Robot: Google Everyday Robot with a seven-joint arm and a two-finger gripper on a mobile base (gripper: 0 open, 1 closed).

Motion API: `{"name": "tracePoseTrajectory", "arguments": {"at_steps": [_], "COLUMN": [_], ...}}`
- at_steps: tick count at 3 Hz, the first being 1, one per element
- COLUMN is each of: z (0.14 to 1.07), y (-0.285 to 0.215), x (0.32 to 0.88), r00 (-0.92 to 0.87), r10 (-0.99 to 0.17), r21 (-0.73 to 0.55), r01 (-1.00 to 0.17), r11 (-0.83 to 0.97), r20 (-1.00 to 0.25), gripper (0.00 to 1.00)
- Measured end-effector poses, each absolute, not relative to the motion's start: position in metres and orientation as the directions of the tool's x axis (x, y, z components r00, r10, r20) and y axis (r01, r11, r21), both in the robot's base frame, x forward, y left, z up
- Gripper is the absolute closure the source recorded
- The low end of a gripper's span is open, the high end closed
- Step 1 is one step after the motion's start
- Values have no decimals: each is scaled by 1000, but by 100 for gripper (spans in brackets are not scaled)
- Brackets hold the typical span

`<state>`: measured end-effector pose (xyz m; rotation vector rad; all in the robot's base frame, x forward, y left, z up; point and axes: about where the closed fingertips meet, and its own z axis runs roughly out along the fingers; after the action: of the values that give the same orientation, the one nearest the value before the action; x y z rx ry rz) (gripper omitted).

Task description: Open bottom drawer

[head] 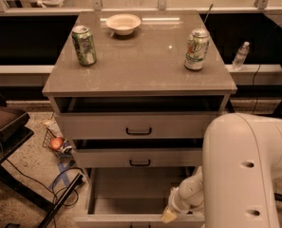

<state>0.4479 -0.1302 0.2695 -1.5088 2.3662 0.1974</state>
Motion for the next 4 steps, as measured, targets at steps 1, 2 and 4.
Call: {"name": "tracePoseTrajectory", "arguments": {"at_steps": [1,2,4], "z": [300,304,308], "y": [-136,-120,-155], "x": [465,475,512], "r00": [-336,-229,-193], "r10": [-883,-894,-825], "r21": [-106,-117,-158], "r01": [-916,-949,-934], "r11": [388,294,320], "r20": [-329,-385,-531], "gripper": [48,71,100]}}
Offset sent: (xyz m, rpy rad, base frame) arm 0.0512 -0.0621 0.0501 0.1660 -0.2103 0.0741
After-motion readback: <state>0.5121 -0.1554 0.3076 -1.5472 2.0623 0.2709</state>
